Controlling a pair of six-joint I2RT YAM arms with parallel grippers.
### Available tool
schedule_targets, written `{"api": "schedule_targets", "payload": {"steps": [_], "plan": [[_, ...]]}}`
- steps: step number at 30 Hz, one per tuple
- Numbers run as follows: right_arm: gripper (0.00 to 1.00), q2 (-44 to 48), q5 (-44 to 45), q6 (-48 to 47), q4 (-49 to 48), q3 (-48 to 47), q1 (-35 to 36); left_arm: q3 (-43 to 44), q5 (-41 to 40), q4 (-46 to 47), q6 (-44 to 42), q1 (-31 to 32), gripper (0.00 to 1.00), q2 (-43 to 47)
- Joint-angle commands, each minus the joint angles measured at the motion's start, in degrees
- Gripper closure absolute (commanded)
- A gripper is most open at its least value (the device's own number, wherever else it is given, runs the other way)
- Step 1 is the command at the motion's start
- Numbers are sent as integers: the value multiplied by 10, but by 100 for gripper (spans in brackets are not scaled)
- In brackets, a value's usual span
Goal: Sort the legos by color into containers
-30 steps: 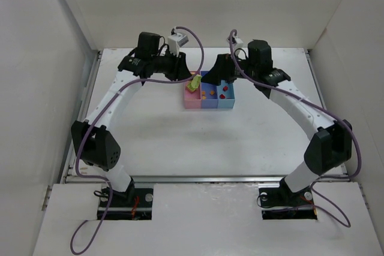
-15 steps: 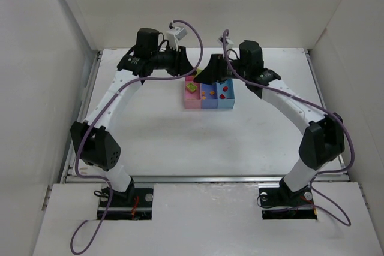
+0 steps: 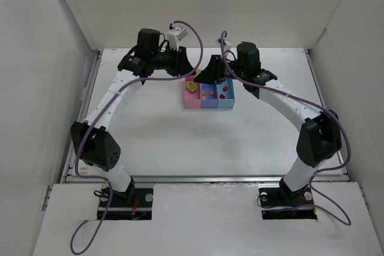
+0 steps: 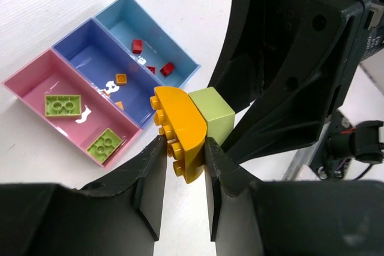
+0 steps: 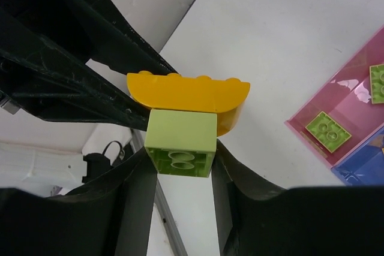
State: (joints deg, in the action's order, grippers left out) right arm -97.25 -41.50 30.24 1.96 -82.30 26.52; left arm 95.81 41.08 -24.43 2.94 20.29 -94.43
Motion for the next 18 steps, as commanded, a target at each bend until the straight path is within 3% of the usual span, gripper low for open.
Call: {"api": "schedule_targets", "payload": {"steps": [1, 8, 13, 18], "plan": [[100, 25, -3, 0, -27, 20, -9, -1, -97, -11, -50, -5, 100, 25], [100, 61, -11, 0, -27, 75, -53, -20, -220, -18, -93, -10, 100, 25], [100, 73, -12, 0, -27, 81, -66, -31, -225, -23, -93, -17, 100, 19], [100, 6, 24, -15, 15, 25, -39, -44, -260, -10, -93, -28, 100, 32]]}}
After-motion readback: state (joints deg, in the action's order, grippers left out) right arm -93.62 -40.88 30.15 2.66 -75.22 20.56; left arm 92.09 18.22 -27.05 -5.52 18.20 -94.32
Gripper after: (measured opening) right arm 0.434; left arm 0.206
